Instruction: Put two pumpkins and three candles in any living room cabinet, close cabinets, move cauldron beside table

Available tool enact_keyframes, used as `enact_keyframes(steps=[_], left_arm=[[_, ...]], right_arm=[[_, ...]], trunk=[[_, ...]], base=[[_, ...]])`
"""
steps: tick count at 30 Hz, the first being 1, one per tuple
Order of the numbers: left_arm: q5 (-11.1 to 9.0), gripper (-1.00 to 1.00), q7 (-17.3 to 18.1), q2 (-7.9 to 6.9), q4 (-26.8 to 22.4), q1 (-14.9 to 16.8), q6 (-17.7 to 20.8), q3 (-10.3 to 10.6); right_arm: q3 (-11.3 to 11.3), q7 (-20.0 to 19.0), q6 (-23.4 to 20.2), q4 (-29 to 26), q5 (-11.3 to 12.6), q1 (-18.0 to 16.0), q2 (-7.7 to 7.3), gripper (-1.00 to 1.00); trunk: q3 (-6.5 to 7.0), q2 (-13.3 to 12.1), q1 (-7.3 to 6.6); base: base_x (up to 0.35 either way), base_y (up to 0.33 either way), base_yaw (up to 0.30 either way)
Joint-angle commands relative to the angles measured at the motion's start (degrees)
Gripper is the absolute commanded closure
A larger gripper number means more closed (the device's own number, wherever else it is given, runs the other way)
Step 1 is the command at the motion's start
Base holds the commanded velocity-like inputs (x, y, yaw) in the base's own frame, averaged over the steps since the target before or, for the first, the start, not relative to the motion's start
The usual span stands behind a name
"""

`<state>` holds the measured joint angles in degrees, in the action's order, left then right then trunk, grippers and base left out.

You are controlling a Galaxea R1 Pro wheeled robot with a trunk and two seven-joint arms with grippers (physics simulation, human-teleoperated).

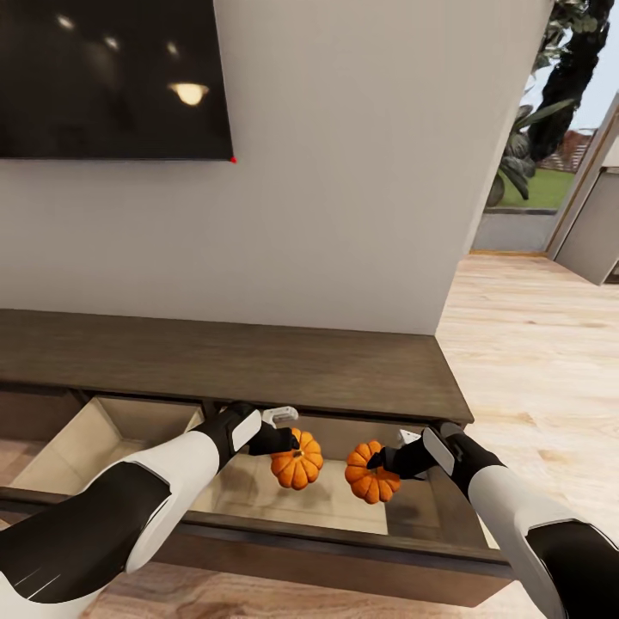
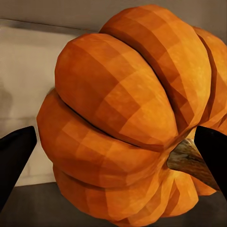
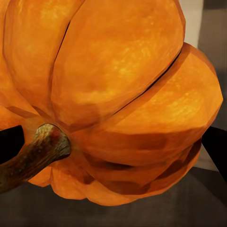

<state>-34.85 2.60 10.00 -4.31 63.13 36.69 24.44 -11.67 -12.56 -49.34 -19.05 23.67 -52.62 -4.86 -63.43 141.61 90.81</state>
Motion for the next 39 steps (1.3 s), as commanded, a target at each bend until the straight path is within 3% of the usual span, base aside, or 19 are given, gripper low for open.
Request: enact_keyframes(steps=[1,8,12,22,27,36,39], left_arm=[[0.0,1.0,0.2,0.0,0.0,0.1,0.2,0.3],[0.0,1.0,0.1,0.0,0.0,0.0,0.2,0.3],[0.0,1.0,0.1,0.0,0.0,0.0,0.2,0.3],[0.0,1.0,0.1,0.0,0.0,0.0,0.2,0.3],[0.0,1.0,0.1,0.0,0.0,0.1,0.2,0.3],[0.0,1.0,0.2,0.0,0.0,0.0,0.2,0.3],[0.0,1.0,0.2,0.0,0.0,0.1,0.2,0.3]], right_arm=[[-0.3,-0.5,-0.1,-0.1,-0.2,0.0,-0.06,1.0],[-0.3,-0.5,-0.1,0.0,-0.3,0.0,-0.06,1.0],[-0.3,-0.5,-0.2,0.0,-0.3,0.0,-0.04,1.0],[-0.3,-0.5,-0.2,0.0,-0.3,0.0,-0.06,1.0],[-0.3,-0.5,-0.2,0.3,-0.2,0.0,-0.06,1.0],[-0.3,-0.5,-0.2,0.3,-0.2,0.0,-0.05,1.0],[-0.3,-0.5,-0.2,0.3,-0.2,0.0,-0.06,1.0]], trunk=[[-0.05,0.0,-0.01],[-0.05,0.0,-0.01],[-0.97,1.6,0.87],[-3.97,1.8,1.12],[-4.02,1.8,1.12],[-6.48,1.9,1.36],[-6.66,1.9,1.36]], base=[[0.0,0.0,0.0],[0.0,0.0,0.0],[0.0,0.0,0.0],[0.0,0.0,0.0],[0.0,0.0,0.0],[0.0,0.0,0.0],[0.0,0.0,0.0]])
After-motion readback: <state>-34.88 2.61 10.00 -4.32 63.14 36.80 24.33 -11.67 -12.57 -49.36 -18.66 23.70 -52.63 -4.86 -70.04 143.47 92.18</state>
